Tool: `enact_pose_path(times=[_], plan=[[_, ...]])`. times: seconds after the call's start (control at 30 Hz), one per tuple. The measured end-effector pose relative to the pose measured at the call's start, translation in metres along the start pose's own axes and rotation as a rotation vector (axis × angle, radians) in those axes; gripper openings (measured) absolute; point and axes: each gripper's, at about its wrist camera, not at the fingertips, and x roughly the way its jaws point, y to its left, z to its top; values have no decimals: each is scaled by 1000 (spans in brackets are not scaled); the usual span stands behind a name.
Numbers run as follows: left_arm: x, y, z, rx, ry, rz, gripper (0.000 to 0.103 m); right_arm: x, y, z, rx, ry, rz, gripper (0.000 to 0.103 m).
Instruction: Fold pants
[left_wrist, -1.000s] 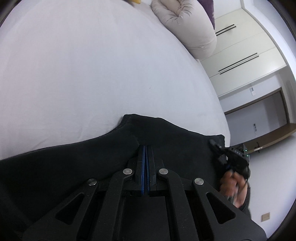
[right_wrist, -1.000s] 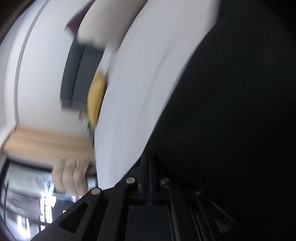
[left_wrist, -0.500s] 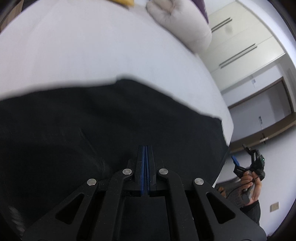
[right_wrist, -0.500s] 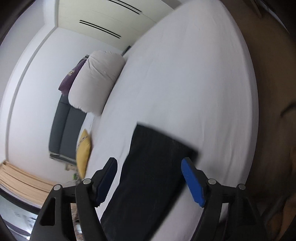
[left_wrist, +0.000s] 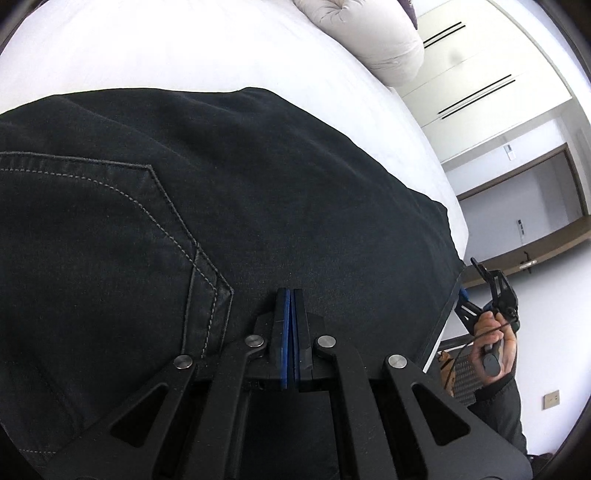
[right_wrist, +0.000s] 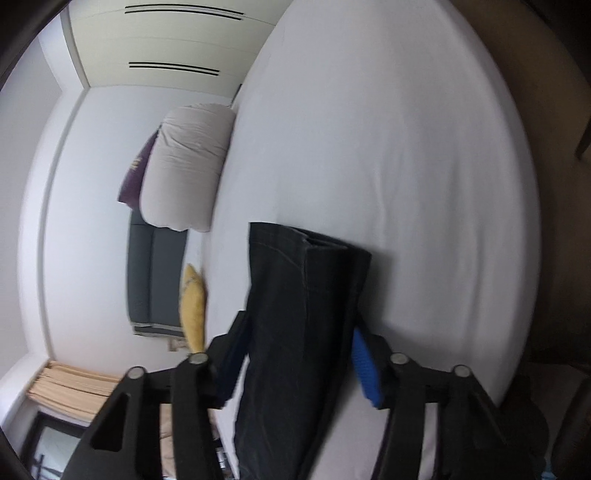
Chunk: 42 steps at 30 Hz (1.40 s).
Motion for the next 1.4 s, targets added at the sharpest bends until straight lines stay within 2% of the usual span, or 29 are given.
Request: enact_pose_path(times=[0.27,0.33,0.37,0.43,0.57,0.7,0.8,0.9,0.93,1.03,1.1,1.17,1.23,1.27,1.33,1.4], plan=[[-12,27,-7,-27,2,-34,0,26,-4,16,47,4,72,45],[-17,37,-3,-28,2,-34,0,27,-2,19,31,14,70,30],[-17,34,-4,-28,2,-33,0,27,-2,22,23,22,65,26],[-12,28,-3,-31,2,-35,0,30,-4,23,28,31,62,10],[-12,28,-4,-36,3,-39,0,32,-8,22,32,16,58,6],[-12,27,-3,-45,2,-42,0,29,13,14,-66,-14,-29,6],[-12,29,-3,-54,1,-44,0,30,57,-7,-276,-21,-123,5],[-15,30,-2,-70,-3,-49,0,38,117,-59,-586,3,-209,5],[-16,30,-2,-78,-3,-54,0,41,138,-85,-715,16,-237,5],[-19,33,0,-114,-8,-76,0,59,184,-200,-1223,76,-333,5],[-22,34,0,-137,-15,-93,1,74,182,-269,-1498,133,-382,5],[-23,35,1,-165,-17,-106,6,91,164,-318,-1700,180,-445,5],[-24,35,2,-185,-18,-133,24,109,139,-349,-1819,240,-516,6],[-26,34,3,-190,-24,-148,31,112,131,-357,-1850,216,-542,6],[-30,30,6,-201,-44,-185,69,111,129,-358,-1838,197,-546,5],[-32,25,12,-222,-66,-220,84,106,133,-354,-1828,167,-545,5]])
